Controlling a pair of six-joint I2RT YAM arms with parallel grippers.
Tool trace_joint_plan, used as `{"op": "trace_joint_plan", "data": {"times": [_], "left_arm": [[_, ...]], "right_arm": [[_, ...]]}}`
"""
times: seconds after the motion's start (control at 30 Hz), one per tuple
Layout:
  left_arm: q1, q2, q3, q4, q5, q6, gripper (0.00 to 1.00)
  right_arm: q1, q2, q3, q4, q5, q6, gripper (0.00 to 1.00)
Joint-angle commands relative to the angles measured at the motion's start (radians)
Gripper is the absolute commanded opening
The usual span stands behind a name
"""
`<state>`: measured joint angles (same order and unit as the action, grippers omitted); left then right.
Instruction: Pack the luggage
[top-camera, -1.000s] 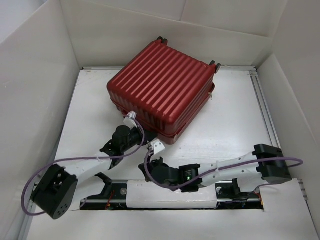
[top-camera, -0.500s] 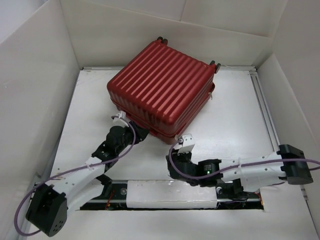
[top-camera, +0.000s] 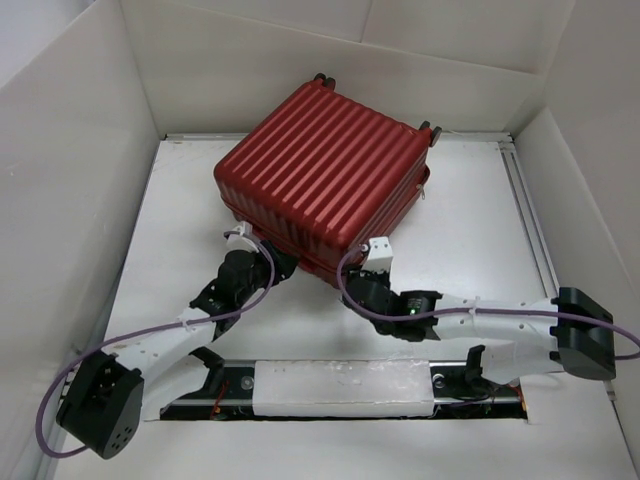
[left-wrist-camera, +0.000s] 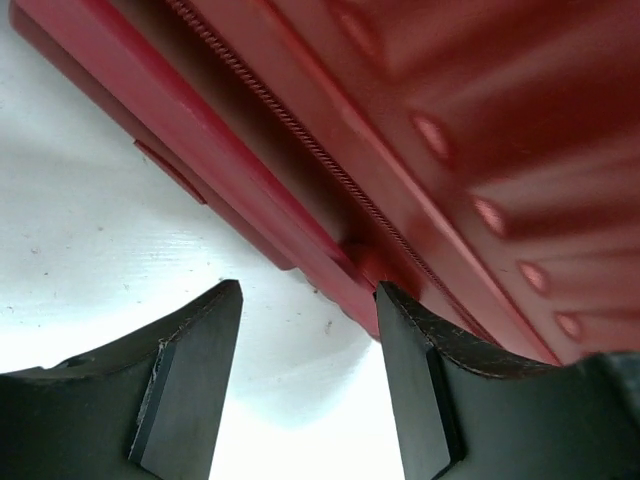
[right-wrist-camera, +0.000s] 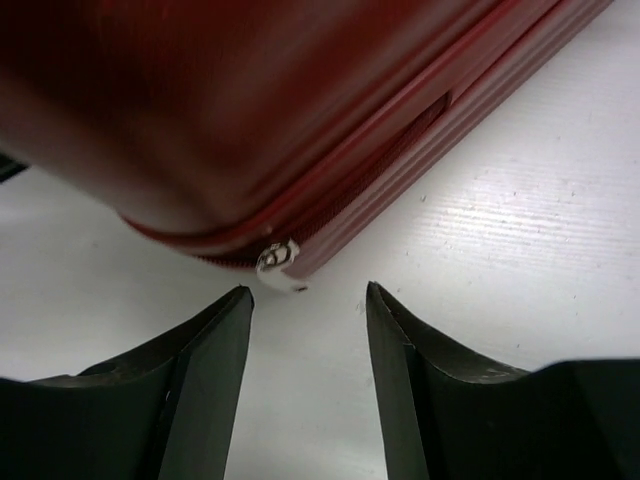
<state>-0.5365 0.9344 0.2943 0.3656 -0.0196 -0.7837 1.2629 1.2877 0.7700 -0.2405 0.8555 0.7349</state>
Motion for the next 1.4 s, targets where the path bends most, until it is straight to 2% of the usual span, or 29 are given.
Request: {"op": "trace_joint_plan", "data": {"times": [0.0,0.1,0.27,0.57,0.63,0.8,0.83,0.93,0.97,1.07,1.23,1.37], "left_arm": [[0.001,0.053,0.032,0.062,-0.016,0.021,0.52],[0.01,0.089,0.032,0.107,-0.006,0.021,0.49],[0.047,0.129,0.032,0.159,0.061,0.021,0.43],[0.047,0.171,0.042,0.225,0.128,0.044,0.4],[0.047,0.184,0.054,0.225,0.142,0.044,0.36],[0.047,0.216,0.075,0.236,0.161,0.076,0.22],[0.047,0.216,0.075,0.236,0.161,0.087,0.17],[0.047,0.225,0.086,0.236,0.17,0.098,0.08],[0.047,0.225,0.086,0.245,0.17,0.098,0.02],[0.047,0.245,0.095,0.257,0.207,0.098,0.0],[0.037,0.274,0.095,0.315,0.236,0.098,0.0],[0.004,0.314,0.095,0.352,0.254,0.074,0.0]], "right_arm": [[-0.03,-0.005,0.011,0.125,-0.029,-0.107,0.55],[-0.039,-0.005,-0.011,0.222,-0.042,-0.19,0.48],[-0.075,0.013,-0.02,0.293,-0.108,-0.253,0.44],[-0.086,0.033,-0.064,0.349,-0.154,-0.224,0.51],[-0.096,0.047,-0.077,0.372,-0.154,-0.224,0.39],[-0.115,0.076,-0.077,0.403,-0.154,-0.224,0.23],[-0.115,0.087,-0.077,0.403,-0.154,-0.224,0.14],[-0.115,0.096,-0.077,0.412,-0.154,-0.224,0.02],[-0.115,0.096,-0.077,0.412,-0.141,-0.212,0.0],[-0.115,0.084,-0.09,0.412,-0.13,-0.18,0.0],[-0.042,0.024,-0.117,0.412,-0.13,-0.129,0.0],[0.038,0.08,-0.051,0.412,-0.168,-0.117,0.0]]}}
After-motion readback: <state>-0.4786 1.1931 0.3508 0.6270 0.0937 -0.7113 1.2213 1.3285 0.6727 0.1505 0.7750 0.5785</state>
